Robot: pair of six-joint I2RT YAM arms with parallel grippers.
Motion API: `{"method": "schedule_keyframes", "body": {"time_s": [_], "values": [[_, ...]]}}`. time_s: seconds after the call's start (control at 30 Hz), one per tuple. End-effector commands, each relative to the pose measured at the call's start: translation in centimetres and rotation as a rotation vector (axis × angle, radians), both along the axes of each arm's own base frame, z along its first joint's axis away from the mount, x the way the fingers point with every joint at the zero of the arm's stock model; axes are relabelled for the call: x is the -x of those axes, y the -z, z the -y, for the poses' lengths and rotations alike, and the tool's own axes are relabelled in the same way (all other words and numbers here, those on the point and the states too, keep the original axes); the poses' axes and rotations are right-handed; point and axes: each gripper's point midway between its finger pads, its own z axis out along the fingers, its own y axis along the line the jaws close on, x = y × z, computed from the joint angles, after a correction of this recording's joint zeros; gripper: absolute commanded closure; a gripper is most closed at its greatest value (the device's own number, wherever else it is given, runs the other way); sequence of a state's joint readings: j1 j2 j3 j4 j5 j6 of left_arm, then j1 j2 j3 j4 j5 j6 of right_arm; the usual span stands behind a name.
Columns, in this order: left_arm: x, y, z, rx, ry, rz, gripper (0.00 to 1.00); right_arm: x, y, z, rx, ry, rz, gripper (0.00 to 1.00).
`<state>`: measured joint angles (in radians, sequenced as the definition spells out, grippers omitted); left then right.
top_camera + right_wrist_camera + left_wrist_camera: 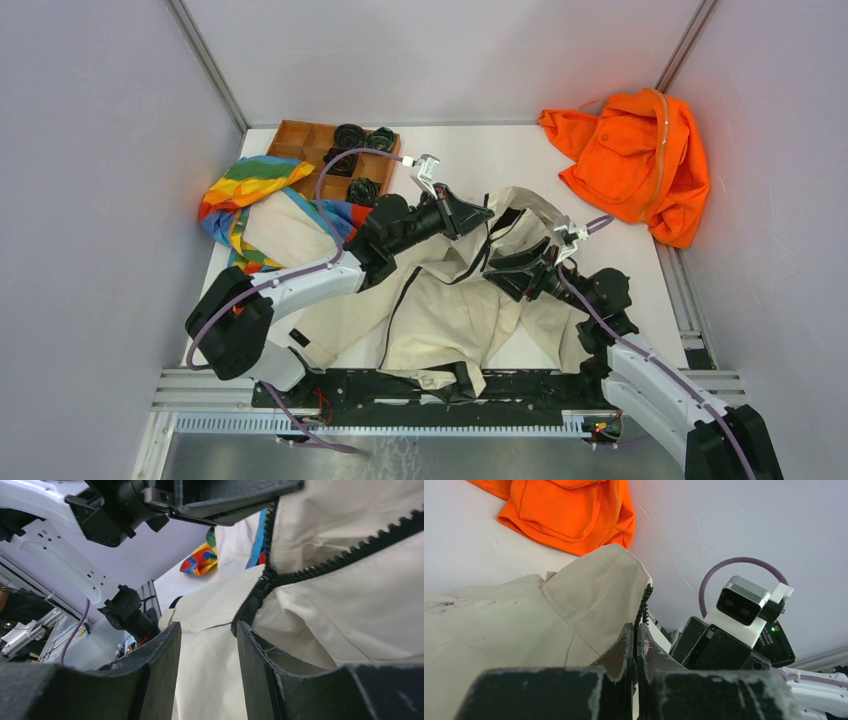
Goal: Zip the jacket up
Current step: Adjust the zipper on the jacket.
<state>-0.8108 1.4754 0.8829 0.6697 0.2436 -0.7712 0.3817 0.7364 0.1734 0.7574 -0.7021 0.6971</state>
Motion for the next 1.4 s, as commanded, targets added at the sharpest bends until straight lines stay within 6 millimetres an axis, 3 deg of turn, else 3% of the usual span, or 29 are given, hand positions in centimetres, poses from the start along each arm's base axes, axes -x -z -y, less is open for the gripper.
{"method": "schedule_keyframes", "body": {"time_s": [0.0,0.27,0.77,0.97,1.37], "values": [[0.4,-5.4,0.6,0.135,0.05,0.075,0.98,0.2,-2.3,-0.1,-0.095,0.013,0.049,0.5],[1.1,-6.3,0.6,0.163,0.08,0.079,0.98,-1.7,-0.5,0.4,-0.07,0.107,-0.046,0.51],[1.6,-6.4,1.1,0.194,0.113,0.064,0.98,-0.8,-4.2,-0.6,-0.165,0.034,0.029,0.77],[1.4,-6.0,1.2,0.19,0.109,0.056,0.98,-0.3,-4.9,-0.6,-0.189,0.018,0.042,0.77],[1.6,-6.5,1.5,0.209,0.115,0.056,0.98,-1.8,-4.0,-0.2,-0.222,0.088,-0.059,0.71]]}}
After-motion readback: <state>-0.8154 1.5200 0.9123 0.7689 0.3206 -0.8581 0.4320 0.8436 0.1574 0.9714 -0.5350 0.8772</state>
